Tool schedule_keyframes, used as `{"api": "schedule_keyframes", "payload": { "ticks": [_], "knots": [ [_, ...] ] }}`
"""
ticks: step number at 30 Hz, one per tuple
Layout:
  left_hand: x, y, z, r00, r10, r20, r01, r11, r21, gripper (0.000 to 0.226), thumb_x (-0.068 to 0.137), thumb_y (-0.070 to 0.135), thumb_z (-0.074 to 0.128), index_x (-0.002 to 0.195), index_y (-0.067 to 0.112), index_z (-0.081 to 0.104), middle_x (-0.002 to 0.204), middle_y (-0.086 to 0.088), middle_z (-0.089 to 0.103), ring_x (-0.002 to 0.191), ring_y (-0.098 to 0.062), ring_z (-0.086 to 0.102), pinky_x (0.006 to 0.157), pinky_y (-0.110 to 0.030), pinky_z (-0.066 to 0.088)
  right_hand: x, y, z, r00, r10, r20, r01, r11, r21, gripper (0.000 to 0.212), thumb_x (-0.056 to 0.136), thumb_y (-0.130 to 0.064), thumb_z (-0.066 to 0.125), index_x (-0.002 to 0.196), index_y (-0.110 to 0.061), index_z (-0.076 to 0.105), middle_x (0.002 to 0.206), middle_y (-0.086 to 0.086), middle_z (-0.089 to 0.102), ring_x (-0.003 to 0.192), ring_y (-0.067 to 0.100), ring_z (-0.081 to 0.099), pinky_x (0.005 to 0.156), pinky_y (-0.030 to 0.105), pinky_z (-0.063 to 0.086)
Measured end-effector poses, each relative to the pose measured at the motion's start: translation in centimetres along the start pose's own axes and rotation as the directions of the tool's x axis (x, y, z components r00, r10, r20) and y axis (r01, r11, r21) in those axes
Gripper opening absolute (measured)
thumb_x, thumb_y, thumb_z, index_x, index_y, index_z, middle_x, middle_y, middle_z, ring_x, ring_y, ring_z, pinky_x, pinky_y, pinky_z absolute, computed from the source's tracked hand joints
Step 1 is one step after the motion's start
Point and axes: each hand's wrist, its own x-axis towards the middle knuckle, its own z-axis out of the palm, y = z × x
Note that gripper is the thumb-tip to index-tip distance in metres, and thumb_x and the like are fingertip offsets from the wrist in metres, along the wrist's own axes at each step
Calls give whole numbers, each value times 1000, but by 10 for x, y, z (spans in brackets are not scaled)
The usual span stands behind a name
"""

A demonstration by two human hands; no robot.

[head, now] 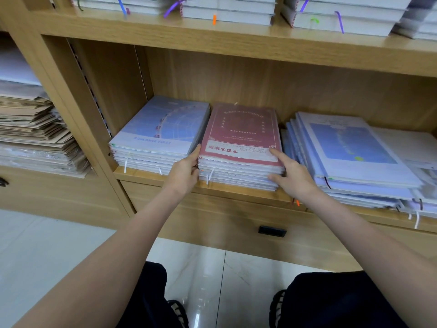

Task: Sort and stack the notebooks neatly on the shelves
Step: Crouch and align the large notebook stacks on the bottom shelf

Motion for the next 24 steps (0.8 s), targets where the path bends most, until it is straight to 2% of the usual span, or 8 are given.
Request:
{"api": "schedule_keyframes", "payload": {
  "ticks": [3, 5, 8, 12, 17, 20, 22, 24],
  "knots": [
    [0, 0, 2, 999, -26, 21, 26, 999, -18, 69, 91, -10, 43, 148, 21, 19, 132, -9, 54, 122, -25, 51, 105, -29, 36, 0, -2, 0, 1000, -2, 15, 1, 1000, 18, 67, 92, -9, 57, 147, -28, 25, 142, 3, 46, 93, 13, 52, 85, 20, 39],
    [-2, 1, 2, 998, -43, 54, 49, 993, -106, 71, 90, -13, 43, 148, 20, 19, 136, -8, 50, 127, -25, 47, 110, -35, 34, -1, -3, -1, 1000, 0, 17, 0, 1000, 23, 68, 92, -9, 58, 148, -28, 25, 141, 3, 47, 94, 10, 49, 86, 21, 40],
    [-5, 5, -3, 994, -63, 85, 79, 977, -196, 67, 90, -15, 42, 147, 13, 21, 141, -7, 44, 132, -23, 42, 111, -32, 32, -2, -3, -1, 1000, 3, 17, -4, 999, 37, 69, 91, -11, 59, 148, -27, 24, 142, 2, 46, 93, 11, 49, 82, 19, 39],
    [-2, 11, -9, 997, -70, -8, 65, 955, -289, 56, 89, -15, 42, 142, 1, 32, 141, -12, 43, 130, -25, 44, 110, -33, 33, -1, -4, -2, 1000, -23, -17, 24, 1000, 12, 67, 91, -17, 60, 148, -23, 24, 147, 0, 39, 108, 21, 53, 87, 26, 40],
    [0, 15, -5, 998, -60, 18, 63, 974, -216, 57, 91, -16, 36, 143, 5, 29, 141, -5, 44, 131, -18, 42, 108, -22, 30, 3, -4, 3, 1000, -16, -14, 16, 1000, -4, 59, 95, -19, 53, 148, -22, 27, 152, 5, 31, 126, 26, 46, 101, 36, 39],
    [2, 10, -5, 996, -71, 56, 81, 975, -205, 62, 89, -18, 35, 145, 7, 27, 141, -6, 44, 133, -18, 40, 110, -25, 29, 0, -5, 2, 999, -33, -15, 33, 999, 6, 62, 95, -19, 54, 148, -22, 24, 149, 2, 36, 112, 17, 50, 91, 25, 39],
    [2, 2, -5, 991, -75, 107, 92, 981, -169, 64, 87, -21, 34, 144, 8, 29, 139, -7, 46, 133, -19, 40, 111, -26, 27, -1, -3, 1, 1000, -20, 5, 20, 999, 31, 73, 91, -18, 60, 149, -24, 17, 146, -1, 39, 113, 17, 50, 79, 13, 34],
    [1, -3, -3, 987, -91, 133, 109, 986, -129, 61, 88, -21, 35, 142, 5, 33, 138, -10, 47, 132, -22, 41, 111, -27, 27, -2, 0, 1, 998, 14, 67, -17, 999, 41, 89, 86, -11, 66, 150, -29, 6, 145, 0, 40, 112, 20, 52, 78, 13, 37]
  ]
}}
